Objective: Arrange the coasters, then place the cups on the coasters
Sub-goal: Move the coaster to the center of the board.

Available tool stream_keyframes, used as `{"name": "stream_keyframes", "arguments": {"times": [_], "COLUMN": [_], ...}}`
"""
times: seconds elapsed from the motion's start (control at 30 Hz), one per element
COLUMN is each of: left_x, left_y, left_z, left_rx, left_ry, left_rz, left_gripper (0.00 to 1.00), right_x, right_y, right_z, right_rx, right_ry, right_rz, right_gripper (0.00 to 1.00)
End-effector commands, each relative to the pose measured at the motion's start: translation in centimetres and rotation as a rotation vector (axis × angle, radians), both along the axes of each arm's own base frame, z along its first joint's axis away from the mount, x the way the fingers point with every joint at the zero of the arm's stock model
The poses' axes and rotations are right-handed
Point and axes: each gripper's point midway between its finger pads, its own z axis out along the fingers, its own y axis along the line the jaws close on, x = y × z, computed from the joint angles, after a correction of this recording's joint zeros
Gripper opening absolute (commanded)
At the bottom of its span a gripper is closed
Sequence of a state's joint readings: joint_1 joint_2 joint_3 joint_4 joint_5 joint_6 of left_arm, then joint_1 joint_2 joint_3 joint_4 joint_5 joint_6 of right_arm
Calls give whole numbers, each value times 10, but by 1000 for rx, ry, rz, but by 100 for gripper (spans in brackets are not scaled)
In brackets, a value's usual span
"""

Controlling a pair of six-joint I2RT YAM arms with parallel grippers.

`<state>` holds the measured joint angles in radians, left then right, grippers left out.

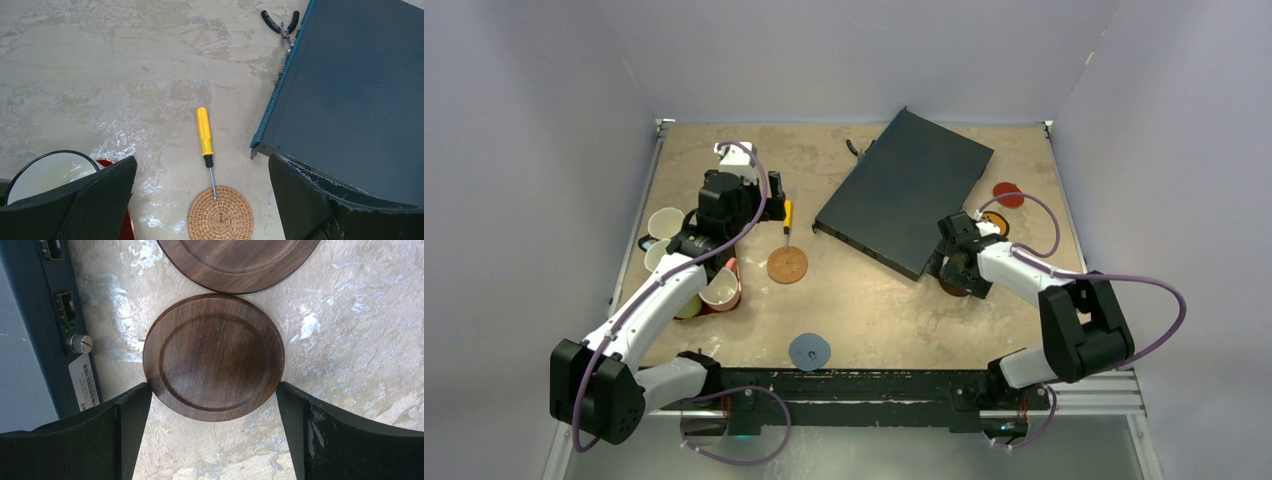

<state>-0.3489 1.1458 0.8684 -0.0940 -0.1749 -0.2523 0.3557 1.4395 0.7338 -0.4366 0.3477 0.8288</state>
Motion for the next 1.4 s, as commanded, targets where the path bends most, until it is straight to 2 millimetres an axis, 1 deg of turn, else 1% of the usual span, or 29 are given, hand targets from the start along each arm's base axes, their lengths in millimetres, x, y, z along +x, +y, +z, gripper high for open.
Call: {"name": "stream_keyframes", "arguments": {"times": [0.0,0.27,0.73,0.93,1.23,1.37], "left_x": [4,5,5,5,4,4], "left_y": [-5,-4,-2,2,1,1], "left_z": [14,14,15,16,18,18], "left_rx": [-34,-27,-20,-7,-9,-10], "left_ry": [-38,-39,-40,-47,-51,-51], "left_rz": [-2,5,10,24,21,19], "left_gripper": [99,99,99,99,99,99], "right_x": [2,7,20,20,22,22], "right_y": [-12,-17,-31,-31,-33,-30], "right_z": [-3,-6,-4,-5,-4,-6], "right_rx": [-54,-58,-73,-68,-77,-66], "right_ry": [29,30,18,23,21,23], "right_rz": [8,5,-12,-11,-10,-10], "right_gripper": [98,98,98,98,98,98]}}
